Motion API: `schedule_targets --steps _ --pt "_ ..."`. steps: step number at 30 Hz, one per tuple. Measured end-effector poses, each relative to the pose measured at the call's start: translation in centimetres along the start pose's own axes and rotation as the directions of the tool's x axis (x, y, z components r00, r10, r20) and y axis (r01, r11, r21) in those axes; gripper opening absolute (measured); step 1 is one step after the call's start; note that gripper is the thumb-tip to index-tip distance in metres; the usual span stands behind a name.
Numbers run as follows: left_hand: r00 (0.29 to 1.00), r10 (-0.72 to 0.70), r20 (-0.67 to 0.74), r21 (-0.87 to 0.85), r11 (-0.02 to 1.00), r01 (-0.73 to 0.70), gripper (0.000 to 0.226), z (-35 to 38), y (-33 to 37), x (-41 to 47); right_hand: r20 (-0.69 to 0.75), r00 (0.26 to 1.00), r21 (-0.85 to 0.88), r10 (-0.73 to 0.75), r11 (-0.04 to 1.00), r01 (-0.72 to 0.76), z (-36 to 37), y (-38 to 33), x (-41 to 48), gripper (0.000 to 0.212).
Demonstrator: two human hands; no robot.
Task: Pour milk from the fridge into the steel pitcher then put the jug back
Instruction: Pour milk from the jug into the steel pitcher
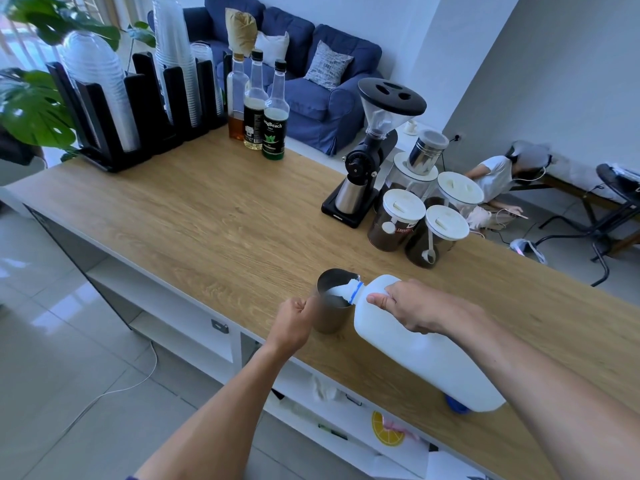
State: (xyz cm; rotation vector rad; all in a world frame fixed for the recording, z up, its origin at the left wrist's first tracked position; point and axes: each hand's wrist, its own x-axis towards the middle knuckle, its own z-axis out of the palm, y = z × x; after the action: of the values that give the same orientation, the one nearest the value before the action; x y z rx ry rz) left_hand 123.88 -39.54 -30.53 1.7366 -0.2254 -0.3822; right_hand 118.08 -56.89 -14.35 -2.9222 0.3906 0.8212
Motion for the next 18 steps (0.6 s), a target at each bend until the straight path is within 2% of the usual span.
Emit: schedule_targets --steps 18 --pt "1.0 -0.012 -0.017 0.024 1.0 0.012 0.046 0.07 -0.13 0.04 0.041 0.999 -0.023 0.006 1.0 -0.005 0.17 0.32 0.72 0.056"
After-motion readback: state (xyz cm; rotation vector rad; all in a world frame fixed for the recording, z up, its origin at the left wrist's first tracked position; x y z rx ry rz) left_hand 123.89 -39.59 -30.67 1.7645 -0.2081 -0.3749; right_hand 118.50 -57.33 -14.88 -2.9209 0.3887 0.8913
